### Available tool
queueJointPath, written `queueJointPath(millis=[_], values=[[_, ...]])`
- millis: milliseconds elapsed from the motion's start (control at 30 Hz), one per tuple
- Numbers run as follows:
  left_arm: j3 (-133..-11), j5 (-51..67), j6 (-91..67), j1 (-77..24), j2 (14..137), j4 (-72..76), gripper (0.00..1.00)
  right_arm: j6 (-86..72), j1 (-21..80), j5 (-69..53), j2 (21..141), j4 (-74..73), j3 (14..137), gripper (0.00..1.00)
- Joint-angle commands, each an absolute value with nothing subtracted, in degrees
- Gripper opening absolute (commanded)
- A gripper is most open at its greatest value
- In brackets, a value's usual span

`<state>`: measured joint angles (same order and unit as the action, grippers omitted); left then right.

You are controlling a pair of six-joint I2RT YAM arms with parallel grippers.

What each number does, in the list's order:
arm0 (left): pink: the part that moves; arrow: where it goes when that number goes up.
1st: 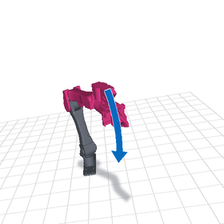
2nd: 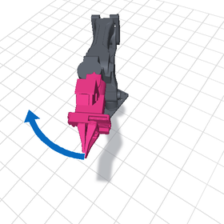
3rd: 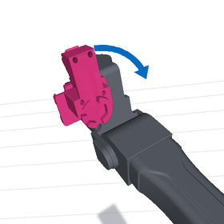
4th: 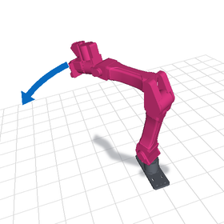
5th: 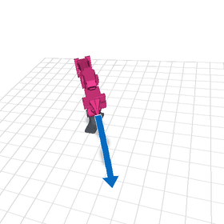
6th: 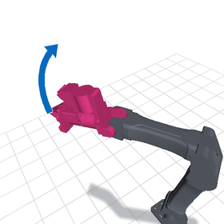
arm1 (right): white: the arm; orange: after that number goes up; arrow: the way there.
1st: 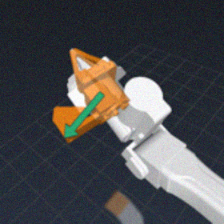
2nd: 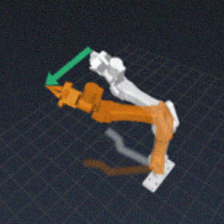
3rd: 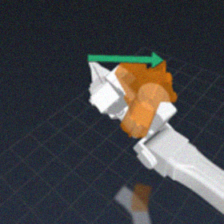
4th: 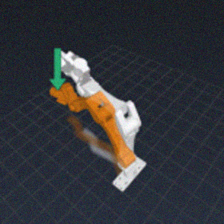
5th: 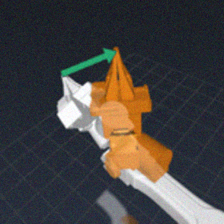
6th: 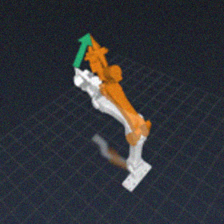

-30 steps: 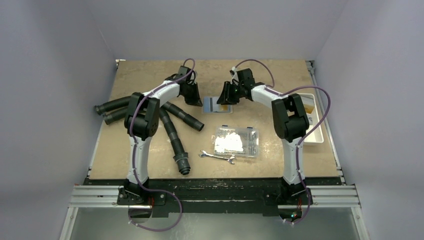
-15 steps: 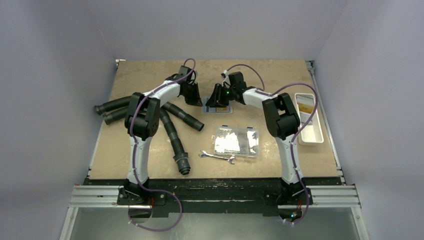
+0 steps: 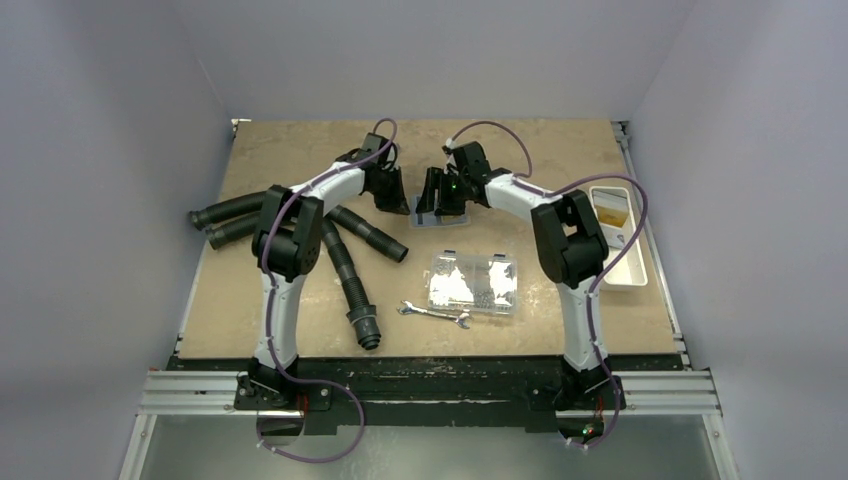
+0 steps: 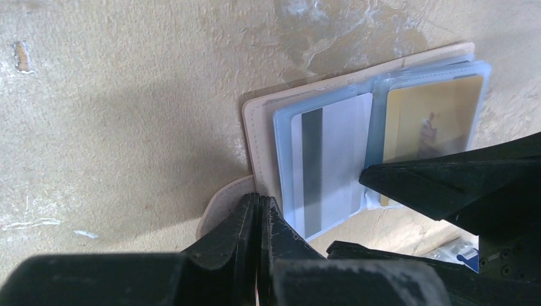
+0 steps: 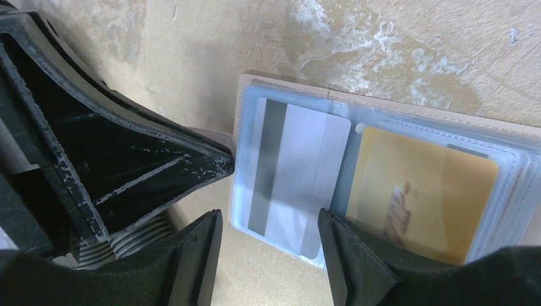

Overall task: Put the credit cards into the card holder
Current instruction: Insert the credit card into the card holder.

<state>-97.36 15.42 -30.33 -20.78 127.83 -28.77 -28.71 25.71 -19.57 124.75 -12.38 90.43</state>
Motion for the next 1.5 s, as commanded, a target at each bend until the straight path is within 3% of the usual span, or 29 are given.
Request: queueJointPath(millis=[0, 167, 467, 767, 833, 967, 1167, 1467], values=[[-98.52, 15.23, -29.00, -21.07, 129.15, -29.95, 0.00, -26.70, 26.53, -12.22, 126.21, -18.66, 92.00, 0.66], [-98.52, 15.44, -29.16, -21.06, 129.24, -29.86, 0.00, -27.33, 27.92, -7.49, 127.75, -20.33, 94.02, 0.69], [-98.35, 16.43, -29.16, -21.09, 129.29, -29.43, 0.00, -26.04, 27.86, -27.32, 127.04, -3.52, 90.52, 0.69], [-100.18, 14.04, -27.06, -20.94, 127.84, -31.55, 0.00, -22.62, 26.27, -25.42, 122.24, -6.77, 90.74, 0.70], [-101.02, 13.30, -26.50, -20.84, 126.66, -32.26, 0.07, -22.31, 25.75, -25.80, 120.52, -8.38, 90.69, 0.70], [-101.87, 13.36, -26.01, -20.57, 123.31, -32.64, 0.33, -21.18, 24.95, -25.50, 116.86, -11.15, 90.31, 0.71], [-103.53, 12.20, -25.99, -20.57, 120.37, -33.64, 0.57, -21.70, 18.51, -25.44, 113.96, -10.69, 84.75, 0.72], [-103.78, 7.92, -24.37, -20.57, 124.05, -36.49, 0.61, -23.72, 12.94, -28.56, 116.26, -6.56, 81.25, 0.73]])
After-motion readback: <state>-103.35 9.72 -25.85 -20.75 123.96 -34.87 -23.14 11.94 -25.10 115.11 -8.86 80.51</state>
